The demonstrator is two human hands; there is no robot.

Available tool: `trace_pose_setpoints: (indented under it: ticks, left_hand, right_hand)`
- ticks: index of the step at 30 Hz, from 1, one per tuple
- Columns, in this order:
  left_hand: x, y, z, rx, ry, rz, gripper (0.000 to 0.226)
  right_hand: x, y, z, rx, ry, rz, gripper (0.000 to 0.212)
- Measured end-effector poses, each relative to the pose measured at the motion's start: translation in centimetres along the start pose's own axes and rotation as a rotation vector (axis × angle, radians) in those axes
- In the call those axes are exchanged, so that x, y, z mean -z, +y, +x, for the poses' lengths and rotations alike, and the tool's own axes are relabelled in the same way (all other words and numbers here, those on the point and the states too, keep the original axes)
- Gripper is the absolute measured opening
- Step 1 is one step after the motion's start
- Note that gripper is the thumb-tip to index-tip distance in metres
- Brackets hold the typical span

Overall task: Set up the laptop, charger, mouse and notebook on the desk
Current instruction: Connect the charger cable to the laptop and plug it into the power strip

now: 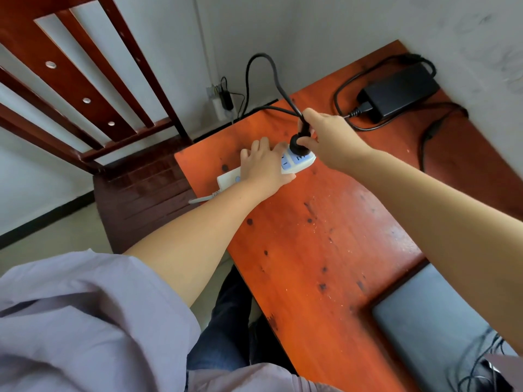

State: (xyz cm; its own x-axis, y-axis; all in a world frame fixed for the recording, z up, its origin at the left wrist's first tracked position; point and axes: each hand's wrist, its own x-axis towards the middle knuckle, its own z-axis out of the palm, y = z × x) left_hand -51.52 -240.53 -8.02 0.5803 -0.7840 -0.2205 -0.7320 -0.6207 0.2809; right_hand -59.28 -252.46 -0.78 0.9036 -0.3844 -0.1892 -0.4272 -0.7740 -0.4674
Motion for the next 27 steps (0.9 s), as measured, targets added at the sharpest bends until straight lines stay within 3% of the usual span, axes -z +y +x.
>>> trace_pose_setpoints:
  ticks: [15, 21, 27]
  left_hand:
    - [0.1, -0.3, 0.2, -0.023, -0.002, -0.061, 0.065]
    - [0.2, -0.1, 0.0, -0.011, -0.015, -0.023, 0.067]
    - [0.2, -0.1, 0.1, -0.015, -0.02, -0.037, 0.065]
  right_hand:
    - [-1.0, 2.4, -1.6, -0.031, 0.088, 0.126, 0.011]
    - [0.2, 0.5, 0.8, 0.034, -0.018, 0.022, 0.011]
    - [-0.8, 1.3, -0.8, -0.017, 0.083, 0.096, 0.011]
